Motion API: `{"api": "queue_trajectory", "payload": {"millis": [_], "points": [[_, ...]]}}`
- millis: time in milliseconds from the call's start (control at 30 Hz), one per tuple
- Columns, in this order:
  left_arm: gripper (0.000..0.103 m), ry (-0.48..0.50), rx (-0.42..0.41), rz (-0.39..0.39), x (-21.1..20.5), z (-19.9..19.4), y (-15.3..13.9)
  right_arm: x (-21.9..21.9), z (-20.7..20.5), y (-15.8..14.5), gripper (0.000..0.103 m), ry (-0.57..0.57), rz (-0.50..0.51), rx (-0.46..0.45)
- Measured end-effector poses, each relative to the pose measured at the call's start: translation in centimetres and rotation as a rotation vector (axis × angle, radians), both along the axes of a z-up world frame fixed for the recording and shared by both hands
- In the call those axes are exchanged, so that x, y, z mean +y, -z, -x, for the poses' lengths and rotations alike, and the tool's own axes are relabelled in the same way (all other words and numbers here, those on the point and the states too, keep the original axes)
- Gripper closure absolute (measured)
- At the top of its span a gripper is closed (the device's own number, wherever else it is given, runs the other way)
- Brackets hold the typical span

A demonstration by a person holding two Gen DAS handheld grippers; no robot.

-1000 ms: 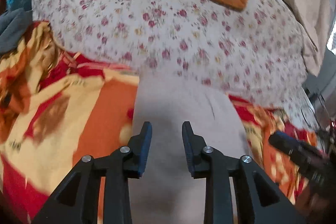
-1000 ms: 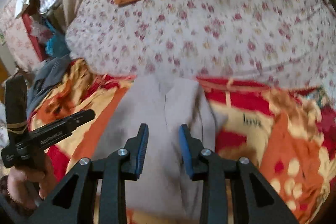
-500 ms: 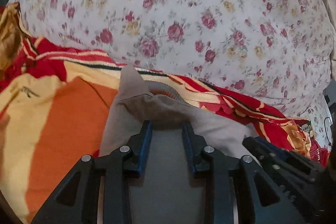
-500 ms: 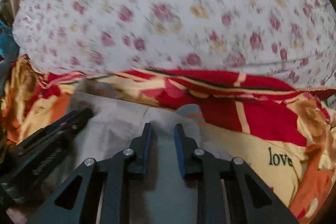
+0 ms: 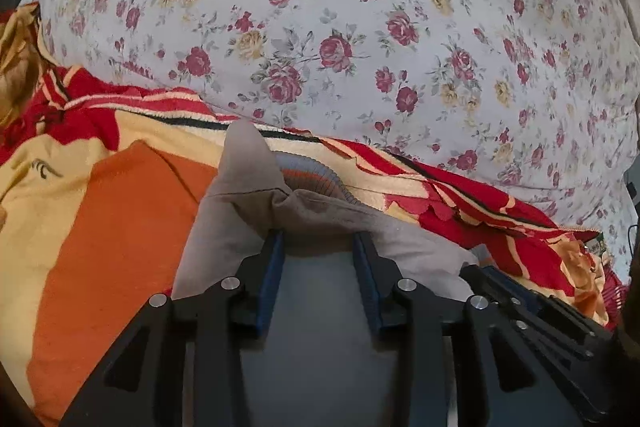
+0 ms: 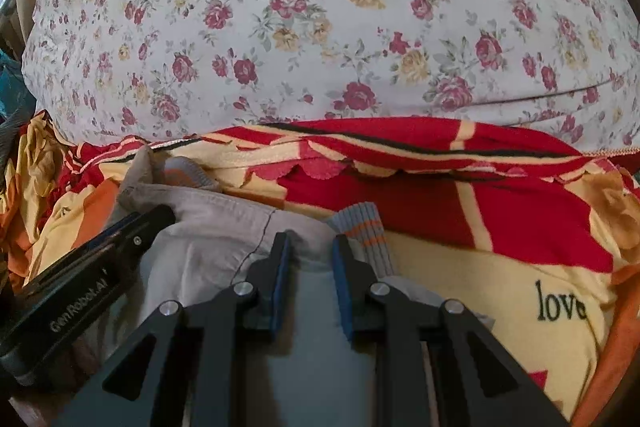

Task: Fold large clothes

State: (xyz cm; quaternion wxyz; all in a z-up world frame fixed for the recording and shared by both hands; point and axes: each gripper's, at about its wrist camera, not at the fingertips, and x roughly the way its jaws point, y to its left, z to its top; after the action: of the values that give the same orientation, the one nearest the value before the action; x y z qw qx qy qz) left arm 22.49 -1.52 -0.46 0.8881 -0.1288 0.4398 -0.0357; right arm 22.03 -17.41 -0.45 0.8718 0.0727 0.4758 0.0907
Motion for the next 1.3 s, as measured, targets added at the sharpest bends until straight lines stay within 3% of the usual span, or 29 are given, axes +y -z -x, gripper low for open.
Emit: {"api": "queue_trajectory", "payload": {"millis": [100,167,233,267,300,400,467,700,800,967,1300], "points": [[0.074,0.012,-0.009,0.006,0.4,0.9,-1.9,-1.3,1.2,-2.2,0.081,0.044,-0.037,-0.009],[0.074,-0.008,-0.028,0.019,1.2,2.6,-3.8,-2.5,3.3,-5.2,0.079,0.057,-0.065,-0.045],[0.073,-0.02,-0.054,-0.002,2.0,5.4,-6.3,-3.7,6.3,-8.7,0.069,0.049,-0.058,-0.094],[0.07,-0.017,-0.064,-0.019,2.1,6.8,-7.2,-4.1,8.0,-10.1,0.058,0.052,-0.032,-0.111],[0.059,-0.008,-0.073,-0.046,2.1,8.8,-8.3,-4.6,9.9,-11.5,0.047,0.045,-0.004,-0.127],[0.029,0.037,-0.093,-0.091,2.1,14.2,-10.2,-5.9,15.6,-14.0,0.037,0.009,-0.011,-0.147],[0.021,0.053,-0.096,-0.133,1.9,17.4,-10.9,-6.3,18.7,-14.8,0.032,-0.006,-0.023,-0.153],[0.021,0.091,-0.19,-0.238,-0.3,28.1,-13.1,-5.9,28.8,-14.8,0.028,-0.064,0.045,-0.197],[0.021,0.091,-0.178,-0.256,-1.2,30.4,-13.3,-5.8,31.7,-14.4,0.028,-0.079,0.067,-0.196],[0.021,0.081,-0.158,-0.206,-1.2,33.3,-12.9,-6.3,35.2,-13.8,0.028,-0.076,0.12,-0.193],[0.021,0.089,-0.208,-0.232,-2.3,38.1,-15.2,-8.5,40.4,-17.3,0.028,-0.063,0.131,-0.266]]}}
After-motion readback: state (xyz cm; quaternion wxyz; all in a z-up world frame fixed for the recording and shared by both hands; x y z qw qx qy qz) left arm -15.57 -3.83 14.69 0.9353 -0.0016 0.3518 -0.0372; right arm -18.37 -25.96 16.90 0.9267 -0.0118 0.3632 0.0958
